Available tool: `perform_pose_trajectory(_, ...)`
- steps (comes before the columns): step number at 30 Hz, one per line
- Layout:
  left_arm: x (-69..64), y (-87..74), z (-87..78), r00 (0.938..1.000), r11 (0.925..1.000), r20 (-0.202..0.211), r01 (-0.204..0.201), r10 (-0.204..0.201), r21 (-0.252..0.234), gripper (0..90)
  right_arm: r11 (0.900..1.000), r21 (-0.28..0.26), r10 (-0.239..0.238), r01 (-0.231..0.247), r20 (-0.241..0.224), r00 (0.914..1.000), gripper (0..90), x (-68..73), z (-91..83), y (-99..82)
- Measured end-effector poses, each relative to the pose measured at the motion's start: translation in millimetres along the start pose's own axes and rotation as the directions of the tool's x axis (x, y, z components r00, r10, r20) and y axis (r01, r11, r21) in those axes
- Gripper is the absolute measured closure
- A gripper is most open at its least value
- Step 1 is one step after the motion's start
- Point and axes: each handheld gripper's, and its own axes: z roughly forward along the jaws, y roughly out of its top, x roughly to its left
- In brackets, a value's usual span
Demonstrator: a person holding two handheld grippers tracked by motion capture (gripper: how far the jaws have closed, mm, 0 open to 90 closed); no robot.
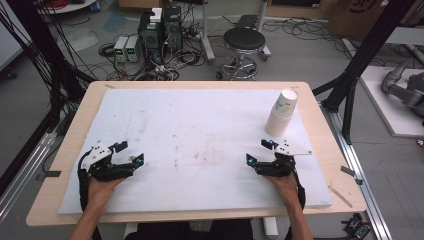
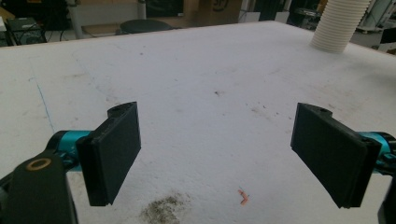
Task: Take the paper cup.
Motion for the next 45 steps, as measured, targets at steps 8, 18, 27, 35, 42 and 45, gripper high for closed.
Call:
perform_pose_trajectory(8, -0.3, 0.0, 0.1, 1.0, 1.0, 0.002, 0.0, 0.0, 0.003, 16.0, 1.0, 0.0, -0.004, 0.004, -0.001, 1.0, 14.2, -0.1, 0.1, 0.0)
perform_pose_trajectory(18, -0.5, -0.2, -0.1, 1.0, 1.0, -0.002, -0.004, 0.004, -0.004, 16.0, 0.9999, 0.006, -0.009, 0.009, -0.003, 1.0, 14.2, 0.7, 0.3, 0.2)
perform_pose_trajectory(27, -1.1, -0.1, -0.1, 0.9999, 0.9999, 0.003, -0.012, 0.012, -0.002, 15.9, 0.9989, 0.026, -0.039, 0.04, -0.017, 0.9991, 14.2, 3.2, 1.9, 1.7)
perform_pose_trajectory(35, -0.5, 0.2, 0.7, 1.0, 1.0, 0.004, -0.005, 0.005, 0.004, 16.0, 0.9993, 0.01, -0.036, 0.037, -0.04, 0.9986, 14.1, 1.3, -7.2, 12.6)
perform_pose_trajectory(42, 0.0, 0.5, 1.2, 1.0, 0.9999, 0.003, 0.0, 0.0, 0.012, 16.0, 0.9984, -0.037, -0.043, 0.043, -0.004, 0.9991, 14.1, -2.3, -27.8, 35.5)
perform_pose_trajectory(45, 0.1, 0.5, 1.3, 1.0, 0.9999, 0.003, 0.002, -0.002, 0.013, 16.0, 0.9976, -0.042, -0.055, 0.055, 0.001, 0.9985, 14.1, -5.7, -37.4, 49.5)
